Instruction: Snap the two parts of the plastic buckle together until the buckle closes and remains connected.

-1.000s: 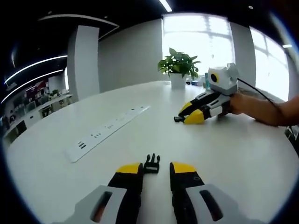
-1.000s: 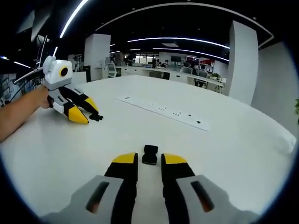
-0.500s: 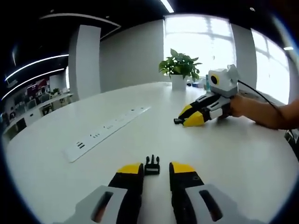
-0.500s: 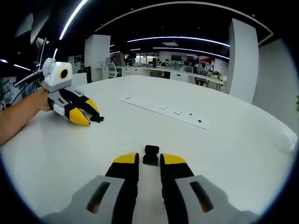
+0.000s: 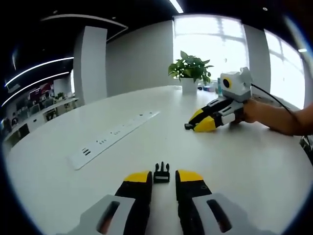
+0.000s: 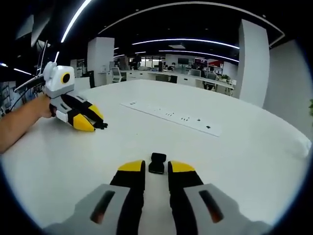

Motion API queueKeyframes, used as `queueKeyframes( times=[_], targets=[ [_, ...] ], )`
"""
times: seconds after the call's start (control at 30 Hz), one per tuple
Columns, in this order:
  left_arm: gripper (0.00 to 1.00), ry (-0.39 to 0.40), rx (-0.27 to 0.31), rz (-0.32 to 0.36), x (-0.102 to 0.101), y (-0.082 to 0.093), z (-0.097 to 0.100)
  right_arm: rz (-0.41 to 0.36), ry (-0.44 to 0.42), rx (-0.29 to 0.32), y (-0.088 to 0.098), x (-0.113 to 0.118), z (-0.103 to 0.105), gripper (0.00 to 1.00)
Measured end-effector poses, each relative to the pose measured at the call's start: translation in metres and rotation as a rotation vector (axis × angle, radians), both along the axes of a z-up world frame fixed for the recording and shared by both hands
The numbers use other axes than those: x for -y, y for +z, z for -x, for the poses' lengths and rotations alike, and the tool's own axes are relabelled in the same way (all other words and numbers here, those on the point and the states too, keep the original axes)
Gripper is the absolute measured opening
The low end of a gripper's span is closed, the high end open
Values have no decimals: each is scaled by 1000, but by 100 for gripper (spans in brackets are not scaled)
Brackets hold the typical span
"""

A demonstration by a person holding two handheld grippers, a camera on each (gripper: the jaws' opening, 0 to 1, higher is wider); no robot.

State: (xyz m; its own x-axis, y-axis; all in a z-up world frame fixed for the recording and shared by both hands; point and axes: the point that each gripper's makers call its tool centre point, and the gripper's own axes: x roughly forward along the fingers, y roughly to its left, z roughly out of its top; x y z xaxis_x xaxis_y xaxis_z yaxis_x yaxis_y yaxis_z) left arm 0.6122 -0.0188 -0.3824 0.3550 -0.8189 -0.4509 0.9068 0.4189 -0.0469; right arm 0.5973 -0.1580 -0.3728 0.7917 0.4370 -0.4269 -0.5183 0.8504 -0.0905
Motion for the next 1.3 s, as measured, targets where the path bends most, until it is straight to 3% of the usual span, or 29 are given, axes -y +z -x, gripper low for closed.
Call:
queueKeyframes(
  times=[0.47,0.8,0.93,1.3],
  targets=[
    [13,46,4,-3,-4,1,-3,0,-10,-5,0,0,-4,13],
    [13,59,2,15,-4,2,-3,-4,-71,-8,1,5,-3,21],
    [13,59,5,13,-4,2,-4,10,-110,5,1,10,-6,20],
    [13,57,-4,20,-4,3,0,9,-107,6,-2,3,-6,15]
  ],
)
